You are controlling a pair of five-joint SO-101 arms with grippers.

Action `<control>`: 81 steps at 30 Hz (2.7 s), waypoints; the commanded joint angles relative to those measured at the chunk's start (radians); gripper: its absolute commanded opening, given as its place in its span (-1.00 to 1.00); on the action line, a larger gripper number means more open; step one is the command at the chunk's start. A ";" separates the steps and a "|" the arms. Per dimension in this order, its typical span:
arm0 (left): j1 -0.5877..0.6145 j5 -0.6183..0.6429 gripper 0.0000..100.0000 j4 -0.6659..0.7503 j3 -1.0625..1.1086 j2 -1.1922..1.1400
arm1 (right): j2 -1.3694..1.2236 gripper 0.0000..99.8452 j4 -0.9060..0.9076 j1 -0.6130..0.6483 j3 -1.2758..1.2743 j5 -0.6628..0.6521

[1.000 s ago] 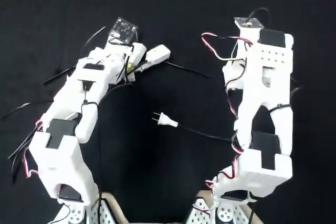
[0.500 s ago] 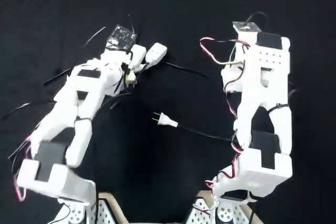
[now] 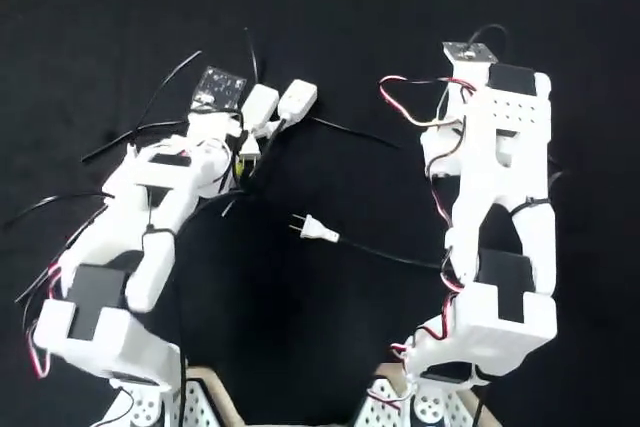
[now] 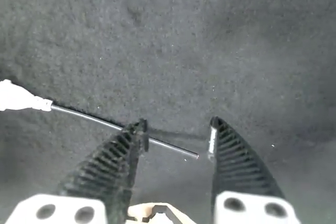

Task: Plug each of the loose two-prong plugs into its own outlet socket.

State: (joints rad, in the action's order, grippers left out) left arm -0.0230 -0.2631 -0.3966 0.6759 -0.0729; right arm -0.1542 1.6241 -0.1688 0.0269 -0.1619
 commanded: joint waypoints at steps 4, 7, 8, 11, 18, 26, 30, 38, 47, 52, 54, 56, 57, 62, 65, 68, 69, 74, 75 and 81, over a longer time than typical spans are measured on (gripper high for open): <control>0.019 0.009 -0.77 -0.152 -0.125 -0.015 | 0.008 -0.64 -0.011 0.015 0.004 0.003; 0.024 0.009 -0.95 -0.282 -0.171 -0.012 | 0.008 -0.64 -0.012 0.015 0.004 0.003; 0.025 0.009 -0.92 -0.316 -0.180 -0.012 | 0.008 -0.64 -0.012 0.015 0.004 0.003; 0.027 0.009 -0.95 -0.390 -0.189 -0.009 | 0.008 -0.64 -0.014 0.015 0.004 0.003; 0.027 -0.002 -0.94 -0.532 -0.105 0.245 | 0.008 -0.64 -0.014 0.015 0.004 0.003; 0.044 -0.339 -0.94 -0.815 0.205 0.738 | 0.008 -0.64 -0.012 0.017 0.004 0.003; 0.159 -0.485 -0.94 -0.919 0.294 0.937 | 0.008 -0.64 -0.006 0.058 0.002 0.003; 0.358 -0.853 -0.94 -1.048 0.486 1.185 | 0.008 -0.64 0.023 0.187 -0.002 0.002; 0.455 -0.694 -0.47 -1.049 0.519 1.410 | 0.008 -0.64 -0.018 0.373 -0.061 0.017; 0.384 -0.651 -0.12 -1.049 0.521 1.525 | 0.008 -0.64 -0.049 0.423 -0.119 0.046; 0.358 -0.572 -0.16 -1.030 0.509 1.571 | 0.008 -0.64 -0.074 0.436 -0.156 0.046; 0.346 -0.482 -0.23 -0.996 0.504 1.610 | 0.008 -0.64 -0.098 0.437 -0.211 0.038; 0.344 -0.439 -0.26 -0.976 0.504 1.626 | 0.012 -0.64 -0.112 0.439 -0.246 0.028; 0.341 -0.264 -0.35 -0.795 0.602 1.645 | 0.018 -0.64 -0.269 0.442 -0.375 -0.172; 0.321 -0.172 -0.35 -0.684 0.682 1.645 | 0.010 -0.62 -0.315 0.457 -0.387 -0.244; 0.248 -0.112 -0.35 -0.621 0.737 1.643 | 0.010 -0.51 -0.377 0.500 -0.433 -0.255; 0.229 -0.087 -0.35 -0.575 0.757 1.642 | 0.010 -0.49 -0.404 0.517 -0.455 -0.253; 0.189 -0.041 -0.34 -0.483 0.742 1.496 | 0.022 -0.47 -0.453 0.545 -0.532 -0.258; 0.188 -0.051 -0.35 -0.468 0.723 1.442 | 0.027 -0.47 -0.453 0.543 -0.539 -0.259; 0.189 -0.098 -0.35 -0.293 0.562 0.994 | 0.091 -0.47 -0.457 0.549 -0.608 -0.259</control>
State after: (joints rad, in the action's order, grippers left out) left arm 0.1765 -0.3245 -0.7679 1.3755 1.1301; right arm -0.1174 1.1761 0.3682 -0.5577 -0.4196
